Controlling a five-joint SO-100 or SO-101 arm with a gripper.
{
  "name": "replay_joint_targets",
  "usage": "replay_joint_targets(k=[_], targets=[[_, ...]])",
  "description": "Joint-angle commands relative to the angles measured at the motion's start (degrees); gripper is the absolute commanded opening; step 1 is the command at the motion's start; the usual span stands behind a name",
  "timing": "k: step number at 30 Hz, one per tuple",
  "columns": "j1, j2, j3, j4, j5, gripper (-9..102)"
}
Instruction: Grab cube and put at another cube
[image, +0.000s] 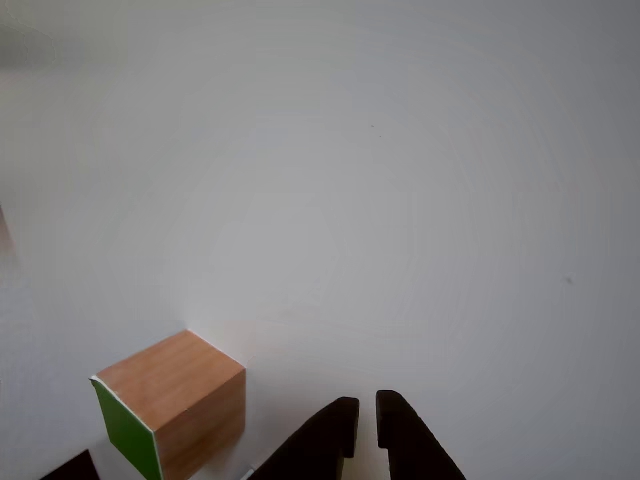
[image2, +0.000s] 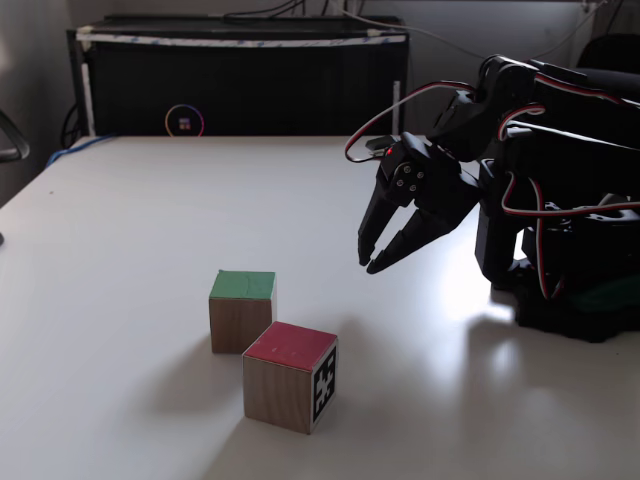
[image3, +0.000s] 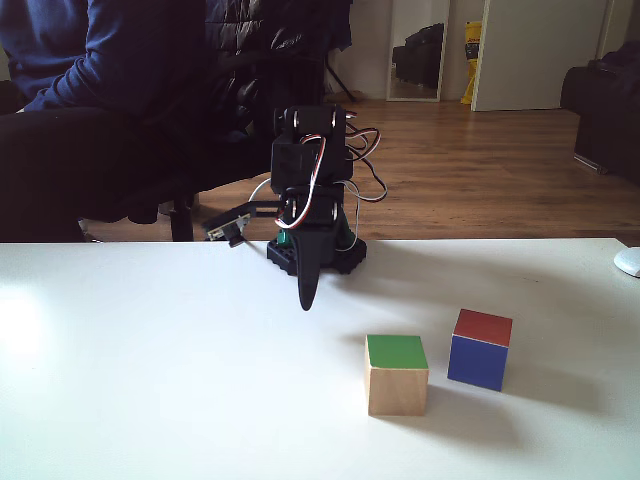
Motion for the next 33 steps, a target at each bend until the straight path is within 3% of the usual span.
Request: replay_joint_targets(k=[1, 20, 27, 31, 33], targets=[[2.5, 0.3, -1.9, 0.5, 3.1, 0], [1.1, -0.1, -7.2, 1.5, 1.9, 1], [-3.5, -35.3, -35.7, 2.5, 6.1, 12], [-5.1, -49.5, -47.3, 3.5, 6.2, 34], [-5.7, -54.1, -51.5, 5.5, 7.8, 40]])
